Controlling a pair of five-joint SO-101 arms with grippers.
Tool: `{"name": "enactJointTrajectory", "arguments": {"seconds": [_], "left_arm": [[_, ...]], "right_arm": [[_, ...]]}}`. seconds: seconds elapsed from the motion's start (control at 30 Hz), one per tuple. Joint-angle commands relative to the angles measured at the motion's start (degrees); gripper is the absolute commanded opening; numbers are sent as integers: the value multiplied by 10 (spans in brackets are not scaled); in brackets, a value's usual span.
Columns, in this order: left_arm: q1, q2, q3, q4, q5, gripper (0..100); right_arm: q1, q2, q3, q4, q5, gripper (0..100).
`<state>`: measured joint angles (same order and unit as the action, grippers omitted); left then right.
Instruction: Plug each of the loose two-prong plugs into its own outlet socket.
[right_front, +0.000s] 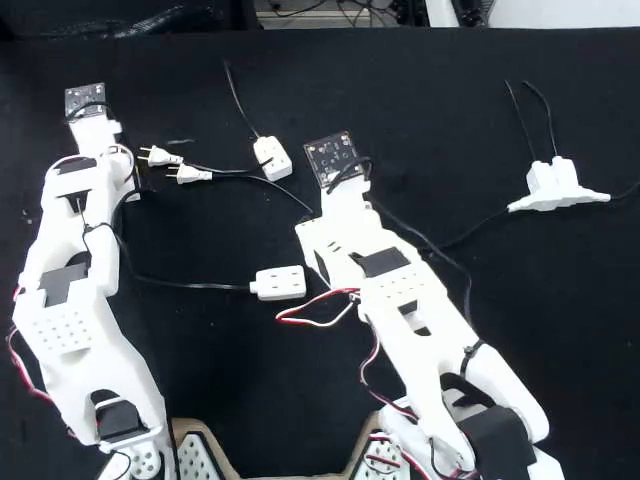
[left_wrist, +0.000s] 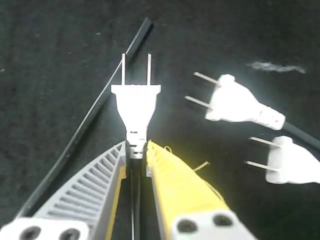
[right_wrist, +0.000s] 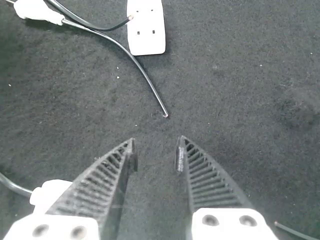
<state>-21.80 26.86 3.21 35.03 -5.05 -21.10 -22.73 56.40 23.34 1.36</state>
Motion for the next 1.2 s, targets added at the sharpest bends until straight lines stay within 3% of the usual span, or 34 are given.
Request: {"name": "enactJointTrajectory", "arguments": {"seconds": [0.0, 0.27, 0.6, 0.83, 1.0, 1.17], "left_arm": [[-22, -11, -46, 50, -2, 30], [-25, -113, -108, 253, -2, 30], [-22, -273, -36, 344, -2, 30], [-8, -450, 130, 372, -2, 30], [71, -601, 269, 372, -4, 30], [189, -724, 338, 372, -6, 30]], "right_arm": [[11, -28, -6, -13, 0, 126], [11, -29, -5, -12, 0, 126], [11, -29, -3, -9, -1, 126], [12, -31, -15, 22, -4, 126], [18, -96, -31, 90, -4, 126], [87, -240, -43, 165, 1, 126]]}}
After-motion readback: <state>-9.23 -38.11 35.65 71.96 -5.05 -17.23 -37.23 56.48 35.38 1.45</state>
